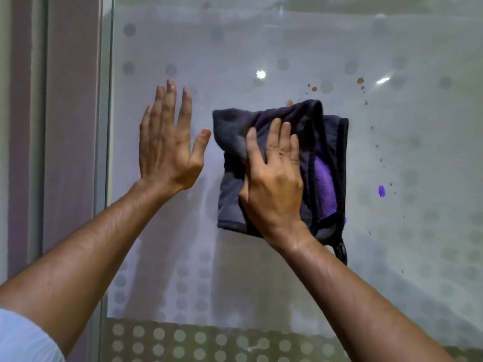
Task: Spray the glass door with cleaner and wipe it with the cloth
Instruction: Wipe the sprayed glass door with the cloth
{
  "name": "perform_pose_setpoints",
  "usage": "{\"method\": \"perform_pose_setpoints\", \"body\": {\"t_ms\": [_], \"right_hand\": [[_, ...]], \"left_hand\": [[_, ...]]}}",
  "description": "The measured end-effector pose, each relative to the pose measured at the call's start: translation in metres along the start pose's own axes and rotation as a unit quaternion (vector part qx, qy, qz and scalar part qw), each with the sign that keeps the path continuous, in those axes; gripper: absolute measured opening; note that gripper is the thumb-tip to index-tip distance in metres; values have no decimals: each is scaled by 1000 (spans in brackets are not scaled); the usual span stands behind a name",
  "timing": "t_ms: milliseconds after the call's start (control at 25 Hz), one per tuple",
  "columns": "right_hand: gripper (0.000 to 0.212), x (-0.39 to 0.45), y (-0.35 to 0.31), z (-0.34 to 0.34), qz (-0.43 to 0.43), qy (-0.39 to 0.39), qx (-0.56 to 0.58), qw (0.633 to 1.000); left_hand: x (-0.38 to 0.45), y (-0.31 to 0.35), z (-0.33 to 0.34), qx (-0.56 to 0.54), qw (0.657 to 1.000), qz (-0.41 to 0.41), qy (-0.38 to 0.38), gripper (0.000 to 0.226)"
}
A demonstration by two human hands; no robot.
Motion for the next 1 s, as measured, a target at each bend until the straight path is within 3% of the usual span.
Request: {"method": "perform_pose_setpoints", "body": {"t_ms": [120,200,280,400,480,600,720,800,880,1000], "right_hand": [[61,-38,3,1,-100,-35,-43,993],[59,-57,37,-11,-111,-40,-93,989],[59,-51,81,-29,-38,-24,-123,991],[61,-9,122,-48,146,13,-101,984],[64,22,111,-45,178,32,-71,981],[63,33,62,-27,60,17,-61,996],[57,-24,31,-13,-73,-19,-58,995],[55,-73,41,-14,-115,-48,-81,989],[59,-92,77,-28,-95,-51,-109,988],[66,-67,121,-48,36,1,-106,994]], "left_hand": [[-1,-2,0,4,1000,11,-5,74],[-3,-2,0,0,1000,19,-5,74],[-4,-4,1,4,1000,21,-6,74],[-5,-2,1,13,1000,18,-2,74],[-4,-1,2,14,1000,17,0,74],[-5,-1,2,13,1000,15,0,74],[-5,-1,2,8,1000,12,0,74],[-7,-1,2,1,1000,11,-4,74],[-10,2,2,-4,1000,16,-8,74],[-16,5,3,-3,1000,18,-8,73]]}}
Point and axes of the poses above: each hand's wrist, its own x-axis towards the middle knuckle, its own z-axis out of the palm, y = z × x, the point moved 6 cm from there along x, towards the middle knuckle, and after that the axes turned 8 degrees about -y, right-handed, at the moved point
